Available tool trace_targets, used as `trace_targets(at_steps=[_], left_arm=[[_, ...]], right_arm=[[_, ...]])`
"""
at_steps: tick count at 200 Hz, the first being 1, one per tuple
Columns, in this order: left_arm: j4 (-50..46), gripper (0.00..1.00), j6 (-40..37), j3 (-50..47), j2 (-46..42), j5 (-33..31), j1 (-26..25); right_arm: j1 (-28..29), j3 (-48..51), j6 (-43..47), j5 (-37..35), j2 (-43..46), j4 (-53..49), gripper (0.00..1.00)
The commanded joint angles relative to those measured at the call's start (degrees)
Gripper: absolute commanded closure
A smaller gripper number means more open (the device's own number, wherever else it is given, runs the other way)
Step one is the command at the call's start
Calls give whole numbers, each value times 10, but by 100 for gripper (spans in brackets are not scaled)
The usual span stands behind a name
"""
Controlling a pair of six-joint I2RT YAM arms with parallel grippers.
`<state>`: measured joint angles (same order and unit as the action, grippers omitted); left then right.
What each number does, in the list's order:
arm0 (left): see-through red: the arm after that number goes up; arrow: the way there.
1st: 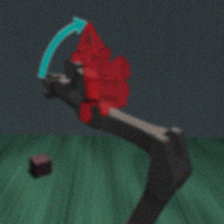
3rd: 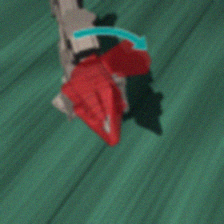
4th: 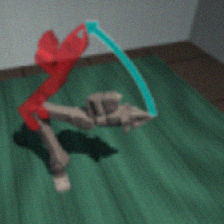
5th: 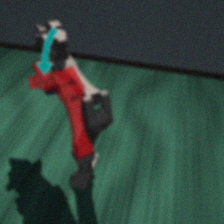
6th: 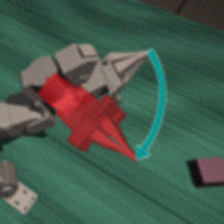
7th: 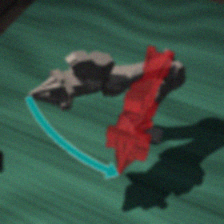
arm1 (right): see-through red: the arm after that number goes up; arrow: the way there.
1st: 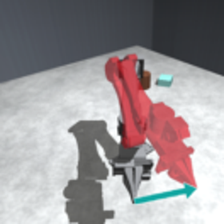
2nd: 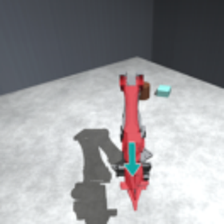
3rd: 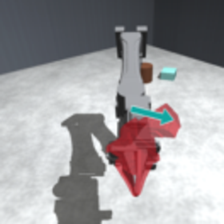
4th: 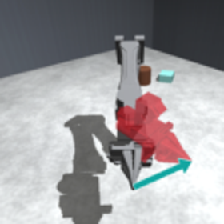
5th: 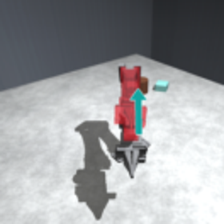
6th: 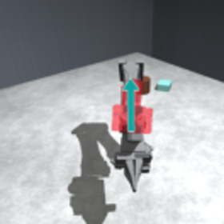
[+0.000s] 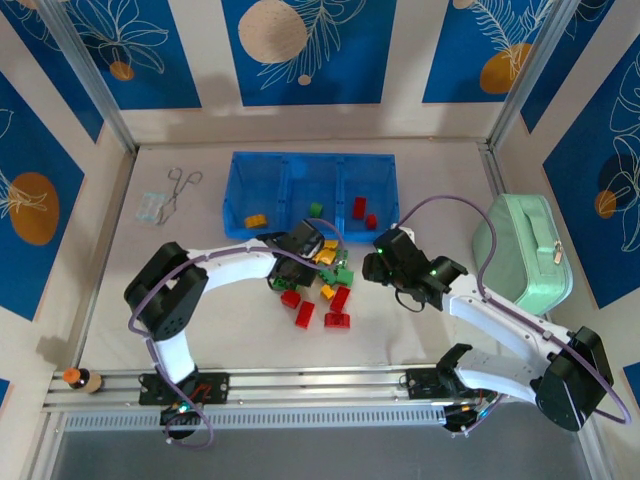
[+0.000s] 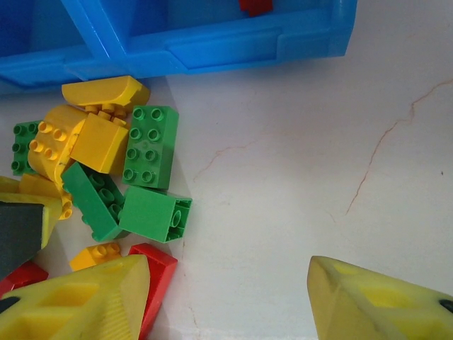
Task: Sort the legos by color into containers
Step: Pick up the lego from the center of the table, then place the lego in the container.
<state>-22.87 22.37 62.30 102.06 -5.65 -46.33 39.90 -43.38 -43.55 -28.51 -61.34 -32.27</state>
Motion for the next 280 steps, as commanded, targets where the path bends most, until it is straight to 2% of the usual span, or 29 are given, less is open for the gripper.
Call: trace_targets(at_steps=[1, 27, 49, 78, 110, 132, 160, 238, 267, 272, 280], left_arm=[[-18, 74, -2, 7, -24, -7, -4], [-35, 76, -4, 11, -68, -14, -2], [-47, 77, -8, 12, -116, -6, 22], [-56, 77, -20, 10, -173, 17, 80], [-44, 77, -32, 11, -197, 36, 175], [-32, 77, -33, 36, -167, 51, 233], [-30, 77, -39, 99, -93, 62, 272], [-76, 74, -59, 290, 100, 42, 304], [-85, 65, -60, 317, 122, 33, 305], [-88, 60, -59, 322, 124, 33, 305], [-94, 45, -58, 329, 124, 34, 305]], right_arm=[[-5, -12, -7, -2, 7, 2, 39], [-8, -7, -9, -5, 15, -1, 39], [-13, 1, -12, -2, 26, -2, 39], [-18, 15, -19, 1, 37, -3, 39], [-19, 27, -26, 11, 45, 3, 39], [-18, 27, -27, 19, 42, 7, 39], [-18, 22, -26, 21, 43, 0, 39], [-15, 30, -27, 16, 83, -28, 39], [-15, 38, -29, 16, 99, -35, 39], [-15, 39, -29, 17, 101, -35, 39], [-14, 41, -29, 18, 104, -35, 39]])
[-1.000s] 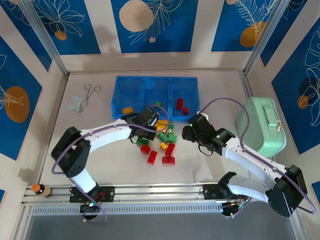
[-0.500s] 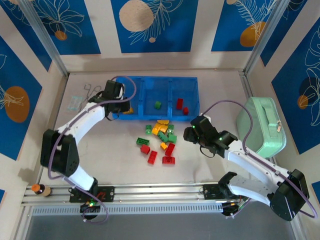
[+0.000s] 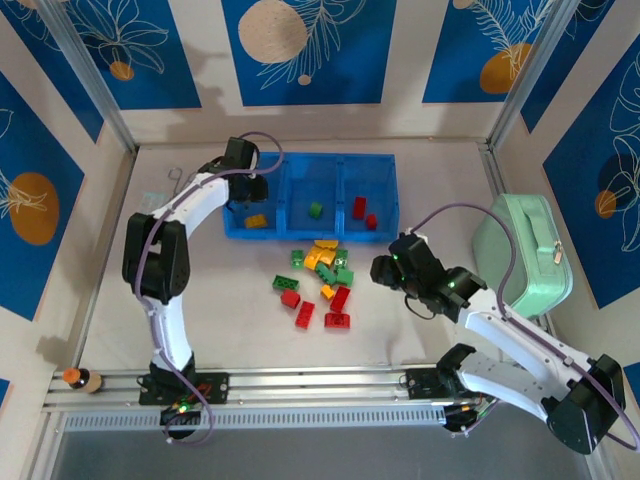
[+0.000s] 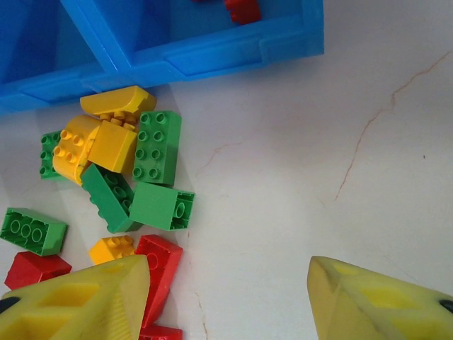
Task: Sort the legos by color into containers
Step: Place the lego in the container, then pick up the lego from the middle-left of the table.
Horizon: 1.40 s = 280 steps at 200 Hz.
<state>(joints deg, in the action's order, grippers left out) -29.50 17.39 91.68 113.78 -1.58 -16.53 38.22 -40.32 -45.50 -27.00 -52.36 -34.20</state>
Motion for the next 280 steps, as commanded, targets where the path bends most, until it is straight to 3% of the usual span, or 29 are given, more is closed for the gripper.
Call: trace_targets(at_steps=[1, 8, 20, 66, 96, 116, 162, 222, 280], left_arm=[[-28, 43, -8, 36, 7, -6, 7], [-26, 34, -8, 36, -1, 0, 7], [-15, 30, -5, 24, -23, 4, 4], [15, 29, 10, -62, -163, -6, -21], [78, 29, 25, -203, -289, -3, -90], [86, 30, 39, -264, -325, 1, -150], [90, 30, 17, -313, -299, 5, -289], [112, 30, -15, -316, -209, 46, -343], [136, 37, -8, -312, -152, 73, -354]], right_arm=[[3, 10, -10, 3, 14, -16, 39], [3, 11, -9, 4, 16, -16, 39], [3, 13, -11, 4, 17, -17, 39], [4, 17, -10, 10, 11, -4, 39], [4, 17, -11, 12, 0, 6, 39], [4, 18, -10, 19, -13, 17, 39], [4, 13, -14, 32, -41, 42, 39], [2, 9, -13, 32, -44, 39, 39], [-5, 16, -14, 35, -39, 38, 39]])
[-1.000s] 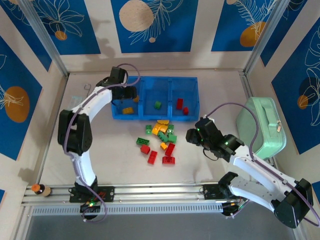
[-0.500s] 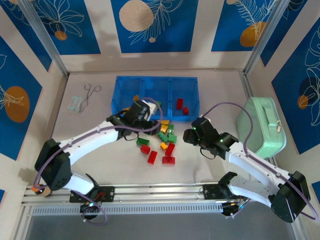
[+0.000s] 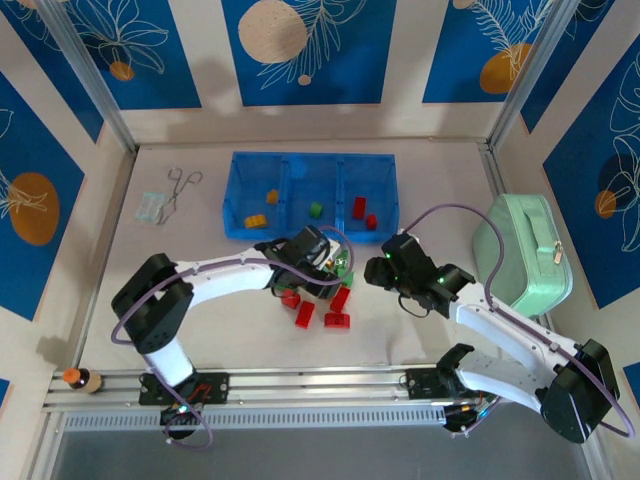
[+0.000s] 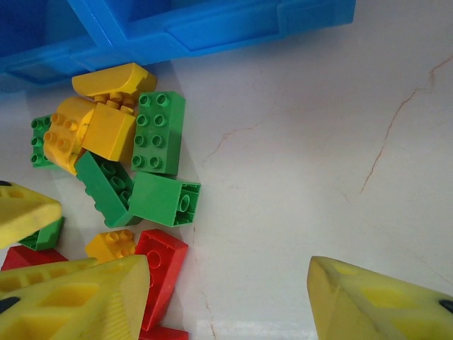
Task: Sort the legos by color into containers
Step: Pick up the lego from the middle-left of the table.
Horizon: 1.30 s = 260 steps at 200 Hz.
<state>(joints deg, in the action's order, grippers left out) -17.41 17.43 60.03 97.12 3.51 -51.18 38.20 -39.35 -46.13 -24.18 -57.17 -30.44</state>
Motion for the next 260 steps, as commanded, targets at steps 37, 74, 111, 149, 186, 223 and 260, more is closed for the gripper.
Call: trace_targets(at_steps=[37, 74, 111, 149, 186, 223, 260], left_arm=[[18, 36, -2, 2, 28, 19, -17], [27, 36, 4, -3, 35, 25, -18], [34, 38, 12, -13, 37, 22, -19], [39, 41, 18, -29, 32, 19, -18], [51, 48, 26, -47, 25, 13, -17], [54, 53, 29, -47, 22, 12, -17], [48, 61, 27, -49, 0, -7, -16]], right_arm=[[-7, 14, -10, 11, 7, 8, 39], [-8, 21, -13, 14, 7, 12, 39], [-8, 25, -16, 16, 11, 14, 39], [-8, 30, -18, 15, 17, 12, 39], [-8, 36, -22, 16, 23, 16, 39], [-8, 35, -23, 15, 25, 13, 39], [-8, 39, -25, 14, 33, 9, 39]])
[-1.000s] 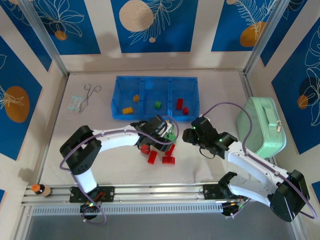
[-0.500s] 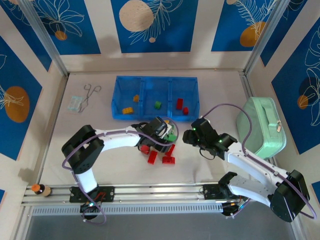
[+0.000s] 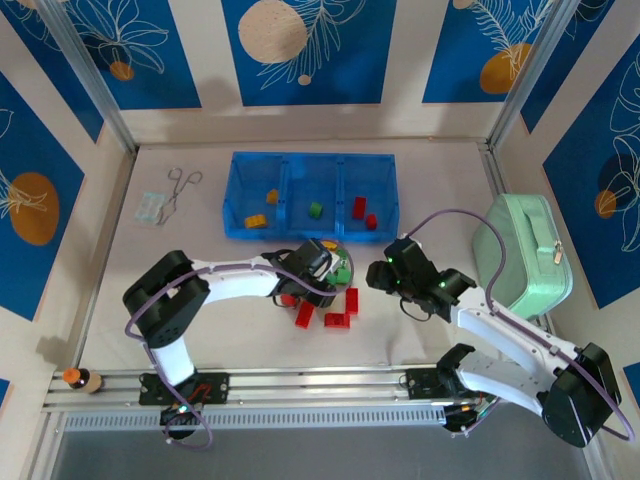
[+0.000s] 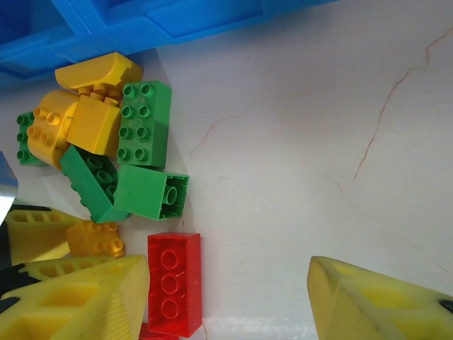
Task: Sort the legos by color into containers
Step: Pick up the lego from the middle-left of the table, then place the lego in the container.
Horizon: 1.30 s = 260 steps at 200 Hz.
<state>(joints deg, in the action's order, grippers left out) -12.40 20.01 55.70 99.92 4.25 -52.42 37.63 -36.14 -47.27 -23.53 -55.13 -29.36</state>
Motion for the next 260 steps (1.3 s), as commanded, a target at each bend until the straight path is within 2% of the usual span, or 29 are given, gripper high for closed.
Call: trace_targets(at_steps=[1, 39, 76, 96, 141, 177, 214, 260], left_arm=[[-3, 62, 1, -6, -28, -14, -3], [-13, 64, 0, -9, -76, -27, 11], [-33, 65, -8, -10, -118, -32, 50], [-50, 65, -6, -11, -140, -35, 90], [-49, 65, 7, -2, -193, -21, 213], [-78, 65, -6, 76, -145, -22, 283], [-103, 67, -13, 151, -39, -16, 348], [-123, 65, -21, 224, 57, -21, 369]], right_arm=[[-3, 7, -13, 7, 14, -1, 39], [-3, 11, -14, 8, 15, -1, 39], [-3, 12, -16, 11, 15, 3, 39], [-3, 11, -14, 15, 15, 4, 39], [-4, 10, -11, 23, 7, 16, 39], [-3, -15, 0, 47, -34, 15, 38], [1, -36, 6, 59, -62, -1, 37], [8, -38, 14, 67, -66, -5, 35]])
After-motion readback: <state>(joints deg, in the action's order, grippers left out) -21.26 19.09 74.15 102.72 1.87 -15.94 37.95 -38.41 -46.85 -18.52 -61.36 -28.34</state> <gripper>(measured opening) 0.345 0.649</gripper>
